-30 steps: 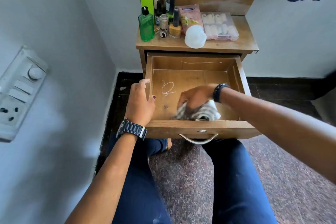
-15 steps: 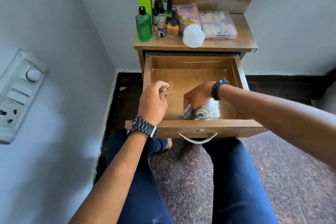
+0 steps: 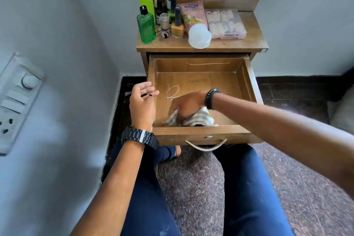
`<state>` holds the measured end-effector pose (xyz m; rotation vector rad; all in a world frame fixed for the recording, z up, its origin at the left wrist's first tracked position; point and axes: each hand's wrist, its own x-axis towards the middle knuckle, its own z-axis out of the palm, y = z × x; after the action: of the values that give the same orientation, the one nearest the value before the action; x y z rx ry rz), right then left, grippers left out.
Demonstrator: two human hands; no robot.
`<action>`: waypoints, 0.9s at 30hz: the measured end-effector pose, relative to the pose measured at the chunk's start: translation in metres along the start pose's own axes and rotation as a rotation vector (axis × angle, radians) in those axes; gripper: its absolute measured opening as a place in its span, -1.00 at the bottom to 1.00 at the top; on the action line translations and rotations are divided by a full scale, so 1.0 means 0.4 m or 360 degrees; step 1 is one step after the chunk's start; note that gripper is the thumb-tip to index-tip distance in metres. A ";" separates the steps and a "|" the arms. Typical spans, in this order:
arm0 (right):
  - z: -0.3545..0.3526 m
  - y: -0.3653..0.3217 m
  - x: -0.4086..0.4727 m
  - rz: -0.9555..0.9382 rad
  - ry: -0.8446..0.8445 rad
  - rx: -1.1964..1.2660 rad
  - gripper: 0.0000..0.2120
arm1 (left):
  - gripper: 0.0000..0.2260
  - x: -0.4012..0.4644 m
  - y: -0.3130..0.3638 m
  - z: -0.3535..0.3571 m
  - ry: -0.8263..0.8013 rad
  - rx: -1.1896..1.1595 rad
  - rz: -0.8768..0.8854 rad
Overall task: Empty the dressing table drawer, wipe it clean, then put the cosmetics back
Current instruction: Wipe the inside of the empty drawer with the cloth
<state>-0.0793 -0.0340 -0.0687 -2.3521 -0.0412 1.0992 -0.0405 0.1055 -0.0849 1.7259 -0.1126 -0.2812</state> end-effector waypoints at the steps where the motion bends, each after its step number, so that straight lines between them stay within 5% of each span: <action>1: 0.007 -0.024 0.024 -0.0066 0.0059 0.0003 -0.78 | -0.68 0.002 0.000 0.000 0.0012 -0.0010 -0.0012; 8: 0.007 -0.023 0.023 -0.0044 0.0005 -0.0201 -0.68 | -0.66 -0.005 -0.003 0.002 -0.0032 0.0055 0.0030; 19: -0.016 0.157 -0.154 0.0741 -0.0518 -0.0887 -0.79 | -0.80 -0.028 -0.002 0.010 -0.0596 0.0613 0.0328; 27: -0.015 0.085 -0.145 0.0339 -0.0106 -0.0239 -0.77 | -0.68 -0.036 0.003 0.031 -0.0709 0.0957 0.0441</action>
<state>-0.1201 -0.0803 -0.0412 -2.4969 0.1089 1.3169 -0.0572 0.0967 -0.0837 2.1797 -0.8253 -0.4530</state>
